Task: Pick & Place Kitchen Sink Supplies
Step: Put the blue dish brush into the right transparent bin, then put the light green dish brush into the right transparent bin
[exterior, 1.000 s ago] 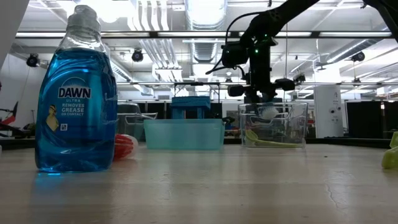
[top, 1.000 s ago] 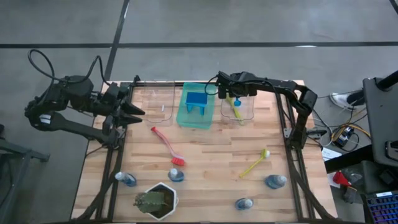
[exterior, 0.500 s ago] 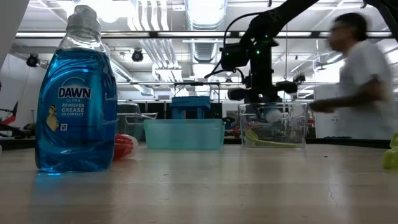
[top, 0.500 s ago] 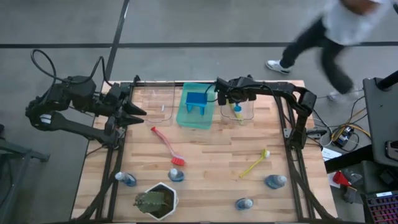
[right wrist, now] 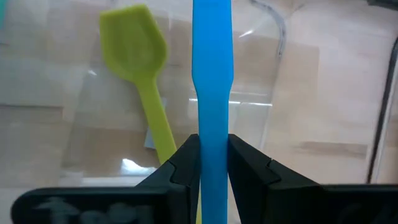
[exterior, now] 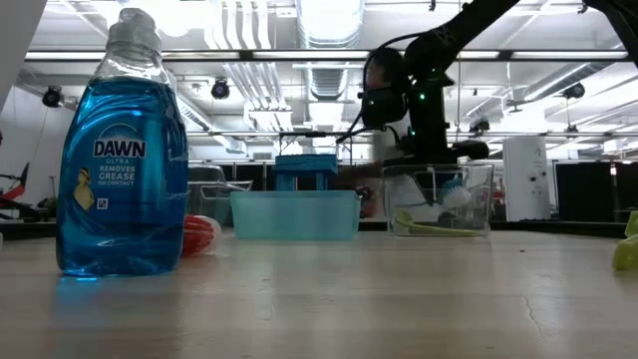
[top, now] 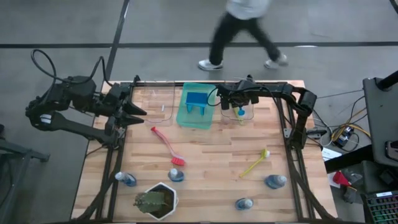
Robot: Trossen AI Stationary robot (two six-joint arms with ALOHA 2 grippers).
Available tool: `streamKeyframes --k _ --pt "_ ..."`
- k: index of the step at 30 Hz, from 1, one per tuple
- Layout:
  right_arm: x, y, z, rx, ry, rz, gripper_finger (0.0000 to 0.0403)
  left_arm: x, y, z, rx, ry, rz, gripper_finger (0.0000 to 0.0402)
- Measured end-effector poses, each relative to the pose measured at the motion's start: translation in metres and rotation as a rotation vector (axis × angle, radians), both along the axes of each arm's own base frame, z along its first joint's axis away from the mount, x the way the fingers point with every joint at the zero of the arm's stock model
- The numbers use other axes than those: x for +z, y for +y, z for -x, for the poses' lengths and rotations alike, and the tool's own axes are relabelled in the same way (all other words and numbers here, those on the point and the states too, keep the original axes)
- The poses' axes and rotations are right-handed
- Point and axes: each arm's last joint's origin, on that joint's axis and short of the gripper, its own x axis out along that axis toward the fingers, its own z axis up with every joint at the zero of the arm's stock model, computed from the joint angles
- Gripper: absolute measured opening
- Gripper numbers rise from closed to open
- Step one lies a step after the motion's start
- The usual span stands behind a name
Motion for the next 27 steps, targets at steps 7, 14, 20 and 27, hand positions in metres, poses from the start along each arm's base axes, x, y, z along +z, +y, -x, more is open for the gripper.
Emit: streamKeyframes --k 7,14,20,27 --pt "-0.003 0.000 0.000 0.046 0.005 -0.004 0.0094 0.000 0.000 -0.001 0.000 0.004 0.000 0.0159" --pt "0.003 0.002 -0.002 0.141 -0.023 -0.108 0.0109 -0.001 0.000 -0.002 0.000 0.006 0.001 0.0159" --pt "0.029 0.013 -0.011 0.334 -0.070 -0.173 0.0110 -0.001 0.000 -0.002 0.000 0.006 0.001 0.0159" --pt "0.075 0.037 -0.009 0.503 -0.107 -0.135 0.0096 -0.001 0.000 -0.002 0.001 0.007 0.004 0.0159"
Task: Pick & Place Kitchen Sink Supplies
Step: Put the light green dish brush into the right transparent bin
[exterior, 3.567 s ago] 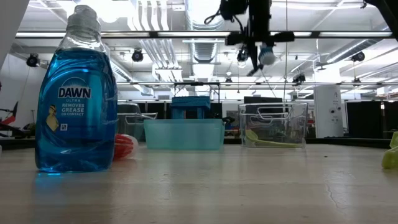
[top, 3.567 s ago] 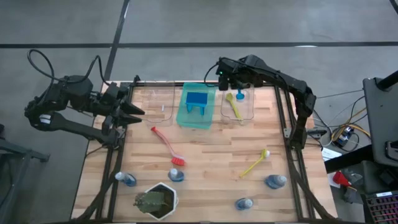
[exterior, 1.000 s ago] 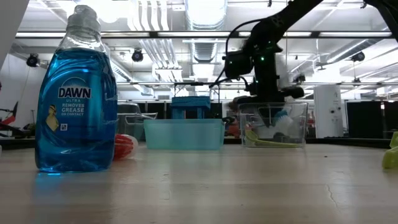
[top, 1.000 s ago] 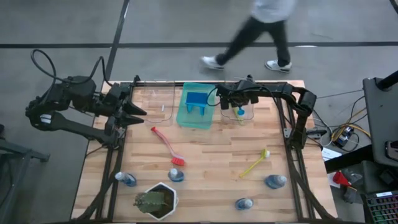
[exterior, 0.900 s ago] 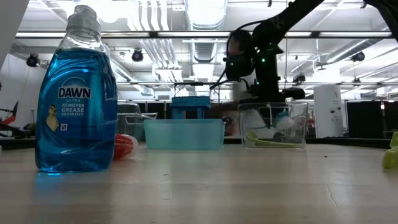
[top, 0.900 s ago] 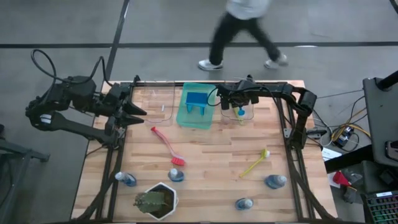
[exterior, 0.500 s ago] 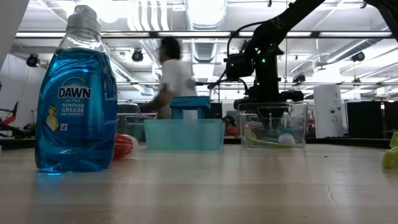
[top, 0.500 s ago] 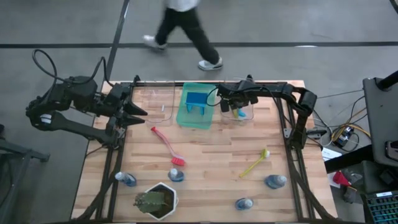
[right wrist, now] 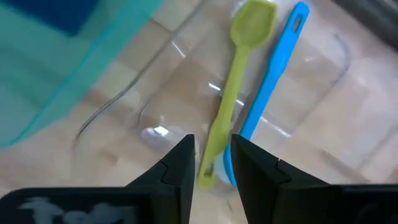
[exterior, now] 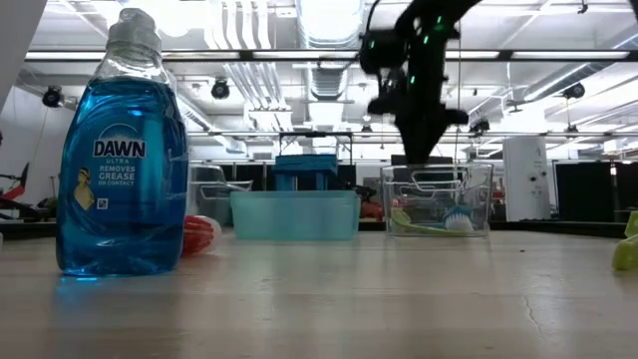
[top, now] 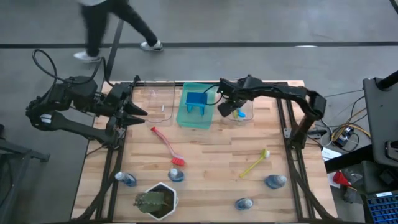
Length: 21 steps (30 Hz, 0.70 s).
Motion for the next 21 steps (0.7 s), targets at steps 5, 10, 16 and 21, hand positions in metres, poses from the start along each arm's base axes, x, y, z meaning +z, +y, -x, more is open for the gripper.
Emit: streamKeyframes --k 5,10,16,21 --pt "0.036 0.029 0.008 0.095 -0.102 -0.059 0.0084 -0.001 0.000 0.000 0.000 0.007 0.000 0.0159" --pt "0.065 0.060 0.020 0.118 -0.233 -0.113 0.0071 -0.001 0.000 -0.003 0.000 0.015 -0.001 0.0159" --pt "0.086 0.094 0.032 0.217 -0.310 -0.110 0.0064 -0.003 0.000 -0.006 -0.008 0.030 -0.029 0.0159" --pt "0.089 0.114 0.033 0.321 -0.314 -0.120 0.0063 -0.006 0.000 -0.009 -0.007 0.066 -0.023 0.0159"
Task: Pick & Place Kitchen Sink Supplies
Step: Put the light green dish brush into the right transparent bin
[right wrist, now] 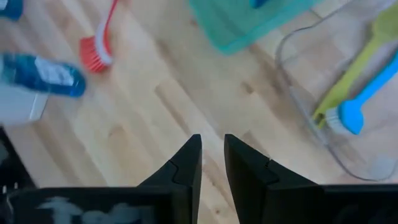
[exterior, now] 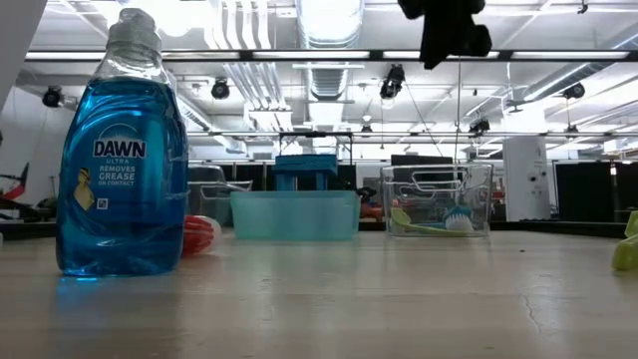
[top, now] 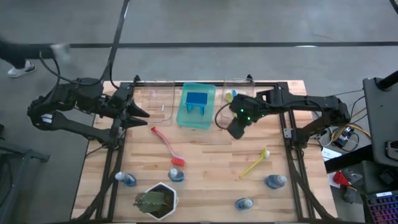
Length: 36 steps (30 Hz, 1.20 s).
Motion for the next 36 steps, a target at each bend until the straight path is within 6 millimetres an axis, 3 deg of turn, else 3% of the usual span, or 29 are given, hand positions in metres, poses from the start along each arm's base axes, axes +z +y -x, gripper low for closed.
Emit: streamKeyframes --k 7,18,25,36 --pt "-0.006 0.033 -0.005 0.352 0.017 0.053 0.0083 -0.003 0.000 -0.006 0.002 0.030 0.003 0.0159" --pt "-0.027 0.074 -0.011 0.812 0.117 0.187 0.0171 -0.011 -0.001 -0.032 0.056 0.122 0.133 0.0159" --pt "-0.040 0.077 -0.012 0.852 0.216 0.178 0.0177 -0.015 -0.001 -0.043 0.067 0.158 0.153 0.0159" --pt "-0.066 0.083 -0.016 0.900 0.321 0.161 0.0165 -0.013 -0.001 -0.038 0.007 0.122 0.014 0.0159"
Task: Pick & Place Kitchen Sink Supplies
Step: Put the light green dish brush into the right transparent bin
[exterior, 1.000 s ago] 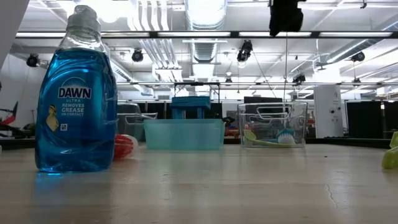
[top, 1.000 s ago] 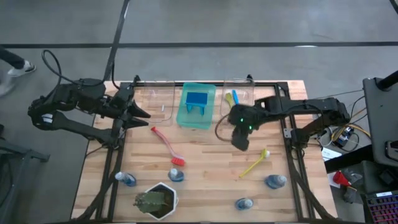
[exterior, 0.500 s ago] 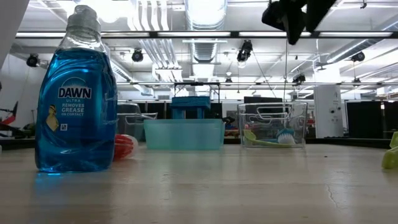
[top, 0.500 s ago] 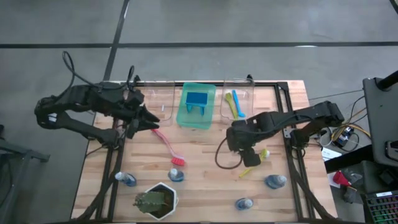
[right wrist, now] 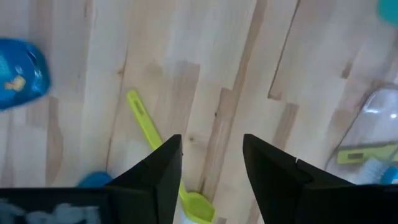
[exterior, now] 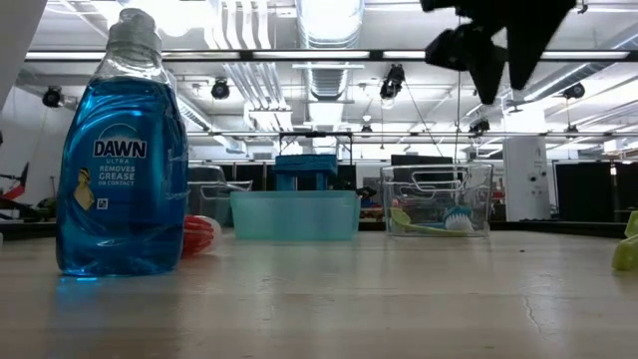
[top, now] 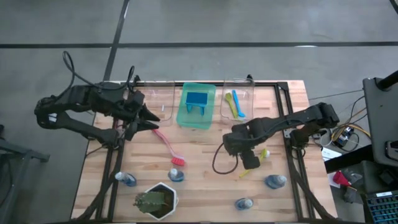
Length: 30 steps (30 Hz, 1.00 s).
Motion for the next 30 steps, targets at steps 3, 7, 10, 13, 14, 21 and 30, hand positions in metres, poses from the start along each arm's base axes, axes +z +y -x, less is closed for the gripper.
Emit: streamKeyframes --k 3,7,10,13,14,21,30 --pt "-0.014 0.003 0.002 0.028 0.047 0.012 0.0168 0.001 0.000 0.003 0.003 -0.007 0.006 0.0159" --pt "-0.034 0.006 0.008 0.068 0.099 0.024 0.0179 0.003 0.000 0.009 0.015 -0.020 0.034 0.0159" --pt "-0.045 0.010 0.009 0.081 0.094 0.017 0.0187 0.005 0.000 0.013 0.014 -0.027 0.063 0.0159" --pt "-0.055 0.013 0.011 0.094 0.081 0.011 0.0192 0.006 -0.001 0.019 -0.009 -0.039 0.093 0.0159" --pt "-0.059 0.015 0.011 0.100 0.077 0.010 0.0193 0.007 -0.001 0.021 -0.013 -0.043 0.103 0.0159" --pt "-0.086 0.014 0.023 0.088 0.130 0.000 0.0196 0.011 0.000 0.034 -0.008 -0.076 0.126 0.0159" --pt "-0.112 0.014 0.041 0.069 0.222 -0.074 0.0196 0.012 0.000 0.039 0.008 -0.083 0.167 0.0159"
